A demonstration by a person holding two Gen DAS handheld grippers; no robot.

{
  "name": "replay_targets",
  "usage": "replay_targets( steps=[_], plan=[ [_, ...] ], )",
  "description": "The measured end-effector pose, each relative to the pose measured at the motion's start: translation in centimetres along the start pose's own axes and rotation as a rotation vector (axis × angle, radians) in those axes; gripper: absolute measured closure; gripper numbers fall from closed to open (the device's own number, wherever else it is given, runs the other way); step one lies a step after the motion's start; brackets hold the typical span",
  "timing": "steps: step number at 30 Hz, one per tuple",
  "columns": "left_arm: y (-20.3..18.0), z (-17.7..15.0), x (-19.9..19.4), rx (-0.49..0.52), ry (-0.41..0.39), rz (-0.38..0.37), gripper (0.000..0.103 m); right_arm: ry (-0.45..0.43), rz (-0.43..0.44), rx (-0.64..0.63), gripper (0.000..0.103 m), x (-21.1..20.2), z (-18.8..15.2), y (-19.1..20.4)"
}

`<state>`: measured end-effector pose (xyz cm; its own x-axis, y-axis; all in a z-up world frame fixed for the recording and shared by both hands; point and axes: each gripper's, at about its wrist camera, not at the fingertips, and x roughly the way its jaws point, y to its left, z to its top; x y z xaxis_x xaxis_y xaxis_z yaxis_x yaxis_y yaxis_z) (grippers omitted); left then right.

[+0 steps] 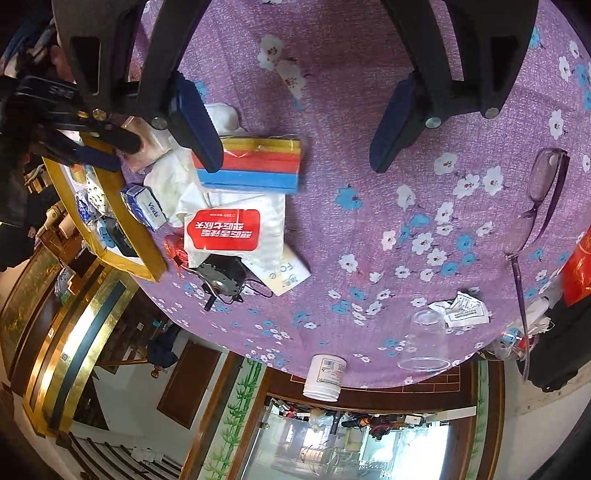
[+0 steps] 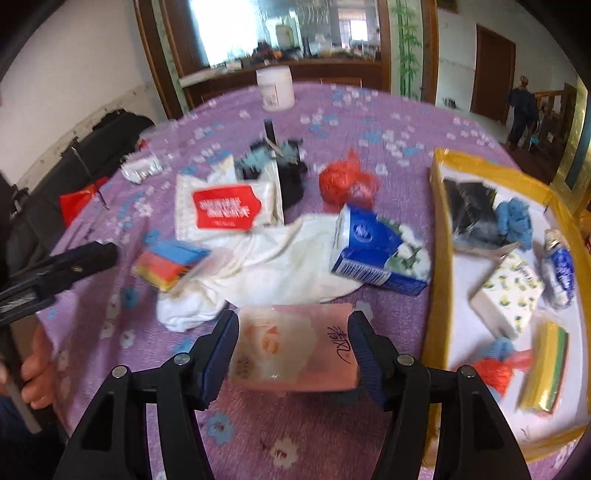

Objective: Organize soft objects
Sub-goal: 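Grasp the pink rose-print tissue pack with the right tool, then hold the pink pack with the right tool while the left tool grasps the bag of colored sticks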

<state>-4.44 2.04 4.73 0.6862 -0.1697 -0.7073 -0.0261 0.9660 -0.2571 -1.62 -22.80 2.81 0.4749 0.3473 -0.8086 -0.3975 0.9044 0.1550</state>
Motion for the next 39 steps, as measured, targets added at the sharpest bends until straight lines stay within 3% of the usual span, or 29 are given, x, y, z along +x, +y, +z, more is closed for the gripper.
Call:
replay_targets(
  steps=[3,5,8,10,12,14,17,21,27,30,34,36,39],
  plan=[
    [0.3,0.0,-0.1,-0.001,-0.001,0.004,0.022,0.001,0.046,-0.030,0.036,-1.0,-0.8,0.8],
    [0.6,0.1,-0.1,-0.002,-0.001,0.008,0.022,0.026,0.139,-0.068,0.036,-2.0,-1.8,1.8],
    [0.9,0.2,-0.3,-0.005,-0.008,0.009,0.022,0.106,0.348,-0.155,0.035,-3.5,-3.6,3.6],
    [1.0,0.3,-0.3,-0.006,-0.011,0.007,0.022,0.074,0.309,-0.219,0.035,-4.4,-3.9,4.1],
    [0.9,0.3,-0.2,-0.006,-0.008,0.006,0.022,-0.005,0.197,-0.293,0.035,-5.1,-3.4,4.1],
    [0.8,0.2,0.0,-0.001,-0.001,0.009,0.022,-0.041,0.144,-0.301,0.031,-4.6,-2.0,3.3],
    [0.5,0.1,0.0,0.008,0.005,0.008,0.022,-0.010,0.113,-0.239,0.027,-2.1,0.4,1.6],
    [0.1,-0.1,-0.2,0.025,0.002,0.004,0.022,0.070,0.152,-0.179,0.027,0.6,1.9,0.5],
    [-0.1,-0.1,-0.2,0.067,0.000,0.004,0.022,0.186,0.296,-0.239,0.027,-0.6,-1.2,1.4],
    [-0.5,-0.1,0.3,0.087,0.015,-0.013,0.019,0.173,0.251,-0.312,0.027,-1.6,-2.5,2.5],
    [-1.2,-0.3,1.0,0.109,0.045,-0.029,0.018,0.152,0.193,-0.295,0.028,-0.5,-2.8,2.6],
    [-1.7,-0.4,1.2,0.121,0.068,-0.031,0.015,0.117,0.158,-0.282,0.045,-0.2,-3.2,2.6],
    [-2.4,-0.5,1.2,0.133,0.082,-0.036,0.009,0.052,0.135,-0.243,0.049,-0.7,-3.8,2.2]
  ],
)
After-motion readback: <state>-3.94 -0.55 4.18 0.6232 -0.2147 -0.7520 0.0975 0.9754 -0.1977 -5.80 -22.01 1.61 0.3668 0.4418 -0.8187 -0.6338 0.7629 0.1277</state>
